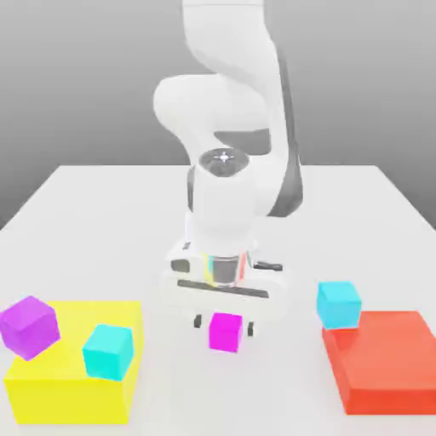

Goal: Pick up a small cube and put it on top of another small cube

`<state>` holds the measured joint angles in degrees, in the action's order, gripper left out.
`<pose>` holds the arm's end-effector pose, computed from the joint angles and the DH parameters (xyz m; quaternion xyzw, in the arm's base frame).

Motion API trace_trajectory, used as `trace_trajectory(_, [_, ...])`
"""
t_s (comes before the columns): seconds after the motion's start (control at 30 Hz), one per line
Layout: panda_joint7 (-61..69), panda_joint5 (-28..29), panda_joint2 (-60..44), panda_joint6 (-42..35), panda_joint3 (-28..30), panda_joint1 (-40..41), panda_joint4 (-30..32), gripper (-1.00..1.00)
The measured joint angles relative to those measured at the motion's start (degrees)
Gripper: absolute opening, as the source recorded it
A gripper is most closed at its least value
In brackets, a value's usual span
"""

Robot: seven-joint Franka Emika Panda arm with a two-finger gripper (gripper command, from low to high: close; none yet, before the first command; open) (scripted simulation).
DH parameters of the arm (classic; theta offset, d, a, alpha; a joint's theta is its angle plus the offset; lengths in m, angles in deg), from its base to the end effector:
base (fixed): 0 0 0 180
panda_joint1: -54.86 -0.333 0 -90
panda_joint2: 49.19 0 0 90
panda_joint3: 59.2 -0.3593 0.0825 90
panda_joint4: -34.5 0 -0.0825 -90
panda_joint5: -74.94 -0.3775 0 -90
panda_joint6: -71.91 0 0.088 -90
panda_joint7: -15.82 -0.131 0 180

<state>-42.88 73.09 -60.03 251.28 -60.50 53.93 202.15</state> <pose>0.3308 0.0107 0.1655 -0.8731 0.4874 -0.0054 0.0060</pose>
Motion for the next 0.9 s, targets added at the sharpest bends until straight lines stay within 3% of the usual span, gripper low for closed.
trace_trajectory(0.13, [-0.57, -0.30, -2.76, 2.59, 0.70, -1.38, 0.45, 0.00])
trace_trajectory(0.17, [-0.67, -0.40, -3.25, 3.05, 0.77, -1.60, 0.56, -1.00])
trace_trajectory(0.4, [-0.91, -0.10, -3.28, 3.11, 0.81, -1.59, 0.55, -1.00])
trace_trajectory(0.9, [0.90, -0.61, 6.49, -6.07, -1.62, 1.81, 0.13, -1.00])
